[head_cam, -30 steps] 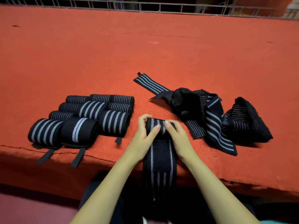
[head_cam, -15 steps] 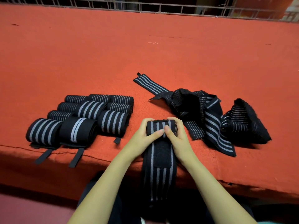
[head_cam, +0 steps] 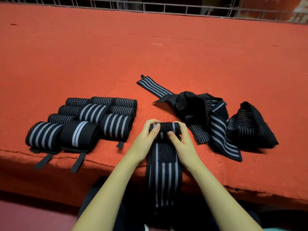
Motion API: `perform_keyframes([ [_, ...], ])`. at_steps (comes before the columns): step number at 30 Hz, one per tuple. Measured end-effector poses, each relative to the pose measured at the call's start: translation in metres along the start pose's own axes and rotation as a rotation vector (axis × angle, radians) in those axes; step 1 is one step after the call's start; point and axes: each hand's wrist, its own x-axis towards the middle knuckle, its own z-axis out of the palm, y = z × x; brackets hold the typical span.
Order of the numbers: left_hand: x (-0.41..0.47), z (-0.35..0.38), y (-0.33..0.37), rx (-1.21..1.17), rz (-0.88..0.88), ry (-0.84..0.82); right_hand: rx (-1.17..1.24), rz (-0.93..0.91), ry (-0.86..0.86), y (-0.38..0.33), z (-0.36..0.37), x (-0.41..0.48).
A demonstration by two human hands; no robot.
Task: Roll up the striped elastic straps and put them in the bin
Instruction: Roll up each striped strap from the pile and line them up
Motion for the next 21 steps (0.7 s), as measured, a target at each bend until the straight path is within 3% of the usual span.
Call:
perform_keyframes([
  [4, -0.0021, 0.0012, 0.0017, -0.044, 0.011, 0.028, 0.035, 0.001, -0.033, -0.0028, 0.0001, -0.0019],
  [9, -0.0069, 0.0008, -0.0002, 0.062, 0.158, 0.013, 0.059, 0.06, -0.041, -0.0045, 0.0012, -0.0017],
  [12, -0.006, -0.0008, 0.0003, 0.054, 0.138, -0.004, 0.083, 0.09, -0.026, -0.005, 0.0038, -0.0023],
  [17, -0.0009, 0.0007, 0.0023, 0.023, -0.038, -0.005, 0.047, 0.035, -0.002, -0.0065, 0.0033, -0.0055],
  [21, -0.003, 0.0013, 0.0002, -0.042, -0.008, 0.049, 0.008, 0.082, -0.02, -0.0047, 0.0017, -0.0058],
])
